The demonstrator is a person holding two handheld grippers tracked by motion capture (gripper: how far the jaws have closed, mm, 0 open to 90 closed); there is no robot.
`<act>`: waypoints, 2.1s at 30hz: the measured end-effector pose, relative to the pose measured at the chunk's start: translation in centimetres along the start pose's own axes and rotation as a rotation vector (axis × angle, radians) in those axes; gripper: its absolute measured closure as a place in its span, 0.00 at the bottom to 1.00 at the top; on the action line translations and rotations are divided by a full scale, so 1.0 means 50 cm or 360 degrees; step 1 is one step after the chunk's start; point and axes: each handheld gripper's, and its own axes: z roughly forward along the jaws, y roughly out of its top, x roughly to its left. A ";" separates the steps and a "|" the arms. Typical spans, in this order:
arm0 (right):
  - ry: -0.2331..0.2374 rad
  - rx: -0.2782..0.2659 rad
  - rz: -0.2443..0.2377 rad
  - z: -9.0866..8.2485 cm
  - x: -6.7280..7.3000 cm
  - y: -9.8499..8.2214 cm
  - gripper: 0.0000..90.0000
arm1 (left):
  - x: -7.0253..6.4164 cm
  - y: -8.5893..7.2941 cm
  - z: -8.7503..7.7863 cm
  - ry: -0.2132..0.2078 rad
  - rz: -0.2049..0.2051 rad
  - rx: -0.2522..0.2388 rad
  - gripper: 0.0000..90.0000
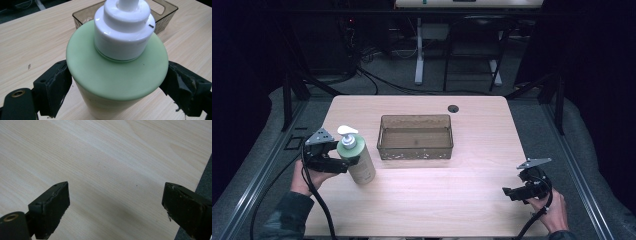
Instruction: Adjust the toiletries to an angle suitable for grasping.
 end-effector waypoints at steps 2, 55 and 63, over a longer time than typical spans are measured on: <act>-0.0001 0.0000 -0.0001 0.000 0.000 0.000 0.08 | -0.008 0.001 0.006 0.0037 0.0043 0.0040 0.14; 0.0092 0.0032 0.0031 -0.001 -0.007 -0.008 0.09 | -0.055 0.068 -0.019 -0.0115 0.0150 0.0108 0.00; 0.0099 0.0035 0.0029 -0.001 -0.010 -0.011 0.09 | -0.046 0.124 -0.044 -0.0128 0.0283 0.0160 0.00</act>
